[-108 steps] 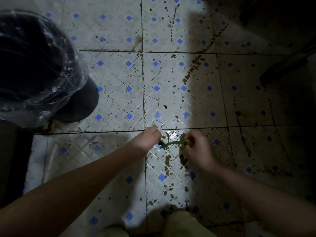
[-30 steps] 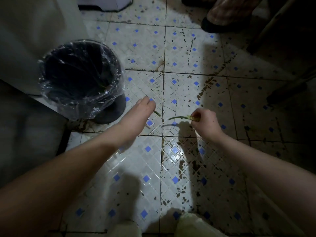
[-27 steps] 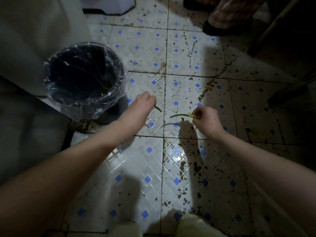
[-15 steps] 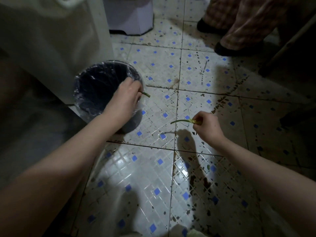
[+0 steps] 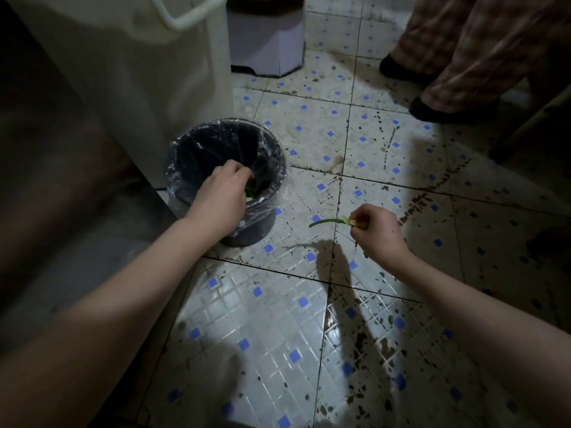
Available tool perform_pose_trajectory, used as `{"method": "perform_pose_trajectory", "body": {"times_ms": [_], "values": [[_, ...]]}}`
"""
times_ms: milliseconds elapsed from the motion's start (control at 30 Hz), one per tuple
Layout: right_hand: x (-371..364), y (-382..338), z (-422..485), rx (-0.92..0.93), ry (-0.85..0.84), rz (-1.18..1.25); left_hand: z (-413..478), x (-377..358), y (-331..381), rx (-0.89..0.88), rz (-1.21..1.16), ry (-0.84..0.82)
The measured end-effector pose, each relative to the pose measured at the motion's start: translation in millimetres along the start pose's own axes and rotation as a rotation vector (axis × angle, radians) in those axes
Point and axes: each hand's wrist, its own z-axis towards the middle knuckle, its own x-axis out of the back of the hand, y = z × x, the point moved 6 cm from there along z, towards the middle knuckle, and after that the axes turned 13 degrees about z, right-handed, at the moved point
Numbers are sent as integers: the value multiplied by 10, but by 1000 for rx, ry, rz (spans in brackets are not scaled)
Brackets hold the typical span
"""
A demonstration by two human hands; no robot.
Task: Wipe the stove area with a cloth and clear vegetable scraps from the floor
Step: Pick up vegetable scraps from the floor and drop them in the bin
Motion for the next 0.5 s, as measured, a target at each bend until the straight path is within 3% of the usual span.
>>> {"method": "perform_pose_trajectory", "body": {"times_ms": [500], "values": [[197, 668, -118, -161, 23, -55, 111, -167, 657, -176, -54, 43]]}}
